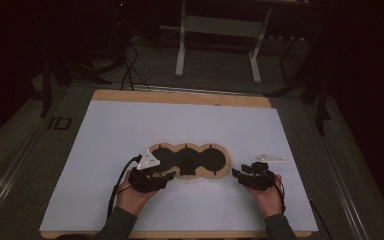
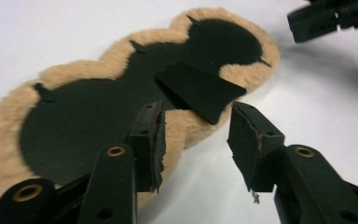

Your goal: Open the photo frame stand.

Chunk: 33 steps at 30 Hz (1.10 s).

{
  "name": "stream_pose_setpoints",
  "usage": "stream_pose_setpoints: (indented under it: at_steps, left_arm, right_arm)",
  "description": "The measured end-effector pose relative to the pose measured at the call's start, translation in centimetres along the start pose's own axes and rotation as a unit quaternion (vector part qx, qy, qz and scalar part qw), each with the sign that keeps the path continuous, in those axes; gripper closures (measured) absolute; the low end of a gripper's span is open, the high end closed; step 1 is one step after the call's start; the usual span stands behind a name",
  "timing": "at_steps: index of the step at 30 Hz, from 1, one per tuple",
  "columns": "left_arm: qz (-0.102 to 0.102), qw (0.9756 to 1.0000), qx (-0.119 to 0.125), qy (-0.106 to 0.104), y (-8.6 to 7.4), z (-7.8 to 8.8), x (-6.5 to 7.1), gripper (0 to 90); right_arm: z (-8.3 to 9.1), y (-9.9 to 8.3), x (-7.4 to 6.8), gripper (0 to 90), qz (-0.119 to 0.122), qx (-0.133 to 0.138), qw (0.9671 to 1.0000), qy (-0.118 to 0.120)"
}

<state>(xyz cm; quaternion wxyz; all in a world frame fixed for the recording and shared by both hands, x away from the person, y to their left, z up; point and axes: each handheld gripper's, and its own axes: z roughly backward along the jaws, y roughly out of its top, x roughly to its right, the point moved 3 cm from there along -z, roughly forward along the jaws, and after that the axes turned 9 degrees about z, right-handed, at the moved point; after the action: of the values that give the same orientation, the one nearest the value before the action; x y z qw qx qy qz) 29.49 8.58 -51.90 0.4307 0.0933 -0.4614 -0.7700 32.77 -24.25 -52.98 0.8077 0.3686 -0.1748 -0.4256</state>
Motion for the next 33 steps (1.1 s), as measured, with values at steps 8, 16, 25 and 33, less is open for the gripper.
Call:
stream_pose_setpoints:
  at_steps: [8,16,25,33]
  left_arm:
    - [-0.019,0.9993,-0.029,-0.015,-1.1,-1.8,1.3,73.9]
    - [-0.018,0.9986,-0.049,-0.009,-1.8,-3.2,1.8,90.0]
    - [-0.015,0.9982,-0.058,0.003,-2.1,-4.3,1.9,90.0]
    - [-0.007,0.9986,-0.051,0.012,-2.0,-5.1,1.9,90.0]
  right_arm:
    - [-0.3,-0.1,-0.1,50.1,-0.003,-0.002,1.0000,-0.004]
    - [-0.3,-0.2,0.2,48.0,-0.013,0.001,0.9999,-0.010]
    - [-0.3,-0.3,0.3,47.2,-0.014,0.000,0.9998,-0.011]
    - [-0.3,-0.3,0.4,47.2,-0.015,0.000,0.9998,-0.012]
